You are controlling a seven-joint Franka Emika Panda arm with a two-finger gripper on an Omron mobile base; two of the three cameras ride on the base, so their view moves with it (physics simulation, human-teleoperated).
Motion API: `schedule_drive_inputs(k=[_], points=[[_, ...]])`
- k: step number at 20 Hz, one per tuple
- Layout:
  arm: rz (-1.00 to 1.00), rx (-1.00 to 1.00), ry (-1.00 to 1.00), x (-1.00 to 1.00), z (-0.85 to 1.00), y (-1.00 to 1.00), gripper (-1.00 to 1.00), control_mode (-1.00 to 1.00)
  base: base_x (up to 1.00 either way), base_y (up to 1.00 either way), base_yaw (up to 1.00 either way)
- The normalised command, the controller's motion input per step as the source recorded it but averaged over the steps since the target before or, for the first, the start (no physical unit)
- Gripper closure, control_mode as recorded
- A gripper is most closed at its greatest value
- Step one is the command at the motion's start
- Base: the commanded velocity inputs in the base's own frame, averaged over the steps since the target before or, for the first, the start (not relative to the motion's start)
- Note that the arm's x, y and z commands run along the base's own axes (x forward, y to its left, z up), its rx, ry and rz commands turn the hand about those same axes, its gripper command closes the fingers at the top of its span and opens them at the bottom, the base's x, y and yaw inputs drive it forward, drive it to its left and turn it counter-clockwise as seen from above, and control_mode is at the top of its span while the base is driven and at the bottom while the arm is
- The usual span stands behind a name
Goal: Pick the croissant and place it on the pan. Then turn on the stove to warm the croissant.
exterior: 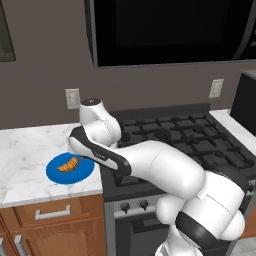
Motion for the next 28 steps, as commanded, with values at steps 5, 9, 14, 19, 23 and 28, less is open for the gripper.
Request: schedule_drive_inputs(k=[5,9,14,19,23,28], points=[[0.00,0.00,0.00,0.22,-0.12,0.18,-1.00,-1.00,0.00,0.00,0.00],[0.00,0.00,0.00,0.23,-0.13,0.19,-1.00,-1.00,0.00,0.00,0.00],[0.00,0.00,0.00,0.29,-0.15,0.15,-1.00,-1.00,0.00,0.00,0.00],[0.00,0.00,0.00,0.31,-0.19,0.11,-1.00,-1.00,0.00,0.00,0.00],[0.00,0.00,0.00,0.31,-0.24,0.13,-1.00,-1.00,0.00,0.00,0.00],[0.00,0.00,0.00,0.27,-0.22,0.20,-1.00,-1.00,0.00,0.00,0.00]])
